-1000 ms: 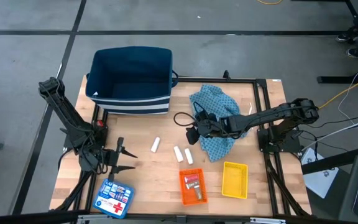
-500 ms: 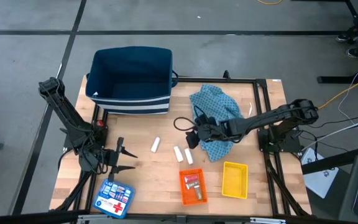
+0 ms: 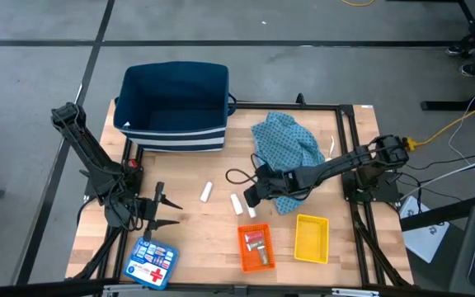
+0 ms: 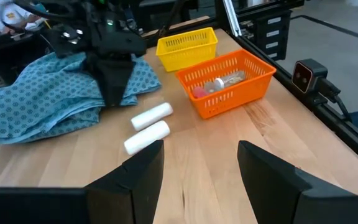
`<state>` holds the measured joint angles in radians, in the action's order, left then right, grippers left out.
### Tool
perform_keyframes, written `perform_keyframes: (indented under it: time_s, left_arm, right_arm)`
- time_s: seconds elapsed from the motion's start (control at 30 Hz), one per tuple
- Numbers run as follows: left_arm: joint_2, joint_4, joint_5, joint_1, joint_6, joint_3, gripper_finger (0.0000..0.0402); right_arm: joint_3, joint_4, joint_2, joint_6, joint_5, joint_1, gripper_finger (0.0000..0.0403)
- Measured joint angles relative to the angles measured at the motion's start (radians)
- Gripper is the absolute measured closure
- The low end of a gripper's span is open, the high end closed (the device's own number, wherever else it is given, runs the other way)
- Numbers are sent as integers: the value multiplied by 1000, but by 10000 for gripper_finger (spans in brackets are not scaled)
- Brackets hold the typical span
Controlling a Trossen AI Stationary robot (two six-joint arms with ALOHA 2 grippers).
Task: Pick & Place Medicine items
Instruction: Put the right rolled gauze into the yellow bin
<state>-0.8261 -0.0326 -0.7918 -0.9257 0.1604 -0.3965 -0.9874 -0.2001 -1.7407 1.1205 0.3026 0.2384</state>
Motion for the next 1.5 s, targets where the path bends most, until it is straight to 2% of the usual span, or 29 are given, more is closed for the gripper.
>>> perform_keyframes:
  time_s: [0.3, 0.57, 0.7, 0.83, 1.17, 1.33, 1.5]
  left_arm:
    - [0, 6, 1, 0, 1, 0, 201]
    - [0, 7, 1, 0, 5, 0, 201]
    - [0, 7, 2, 0, 11, 0, 201]
    - [0, 7, 2, 0, 11, 0, 201]
    - [0, 7, 8, 0, 13, 0, 201]
    - [0, 7, 9, 0, 14, 0, 201]
    - [0, 7, 9, 0, 19, 0, 201]
  right_arm:
    - [0, 17, -54, 78, -70, 40, 183]
    - [0, 108, -131, 99, -146, 46, 183]
    - [-3, 121, -157, 107, -149, 47, 187]
    - [-4, 125, -157, 97, -135, 46, 217]
    - [-41, 129, -152, 6, -142, 32, 342]
    - [-120, 98, -151, -73, -192, 12, 349]
    - [-285, -167, -151, -150, -202, 7, 334]
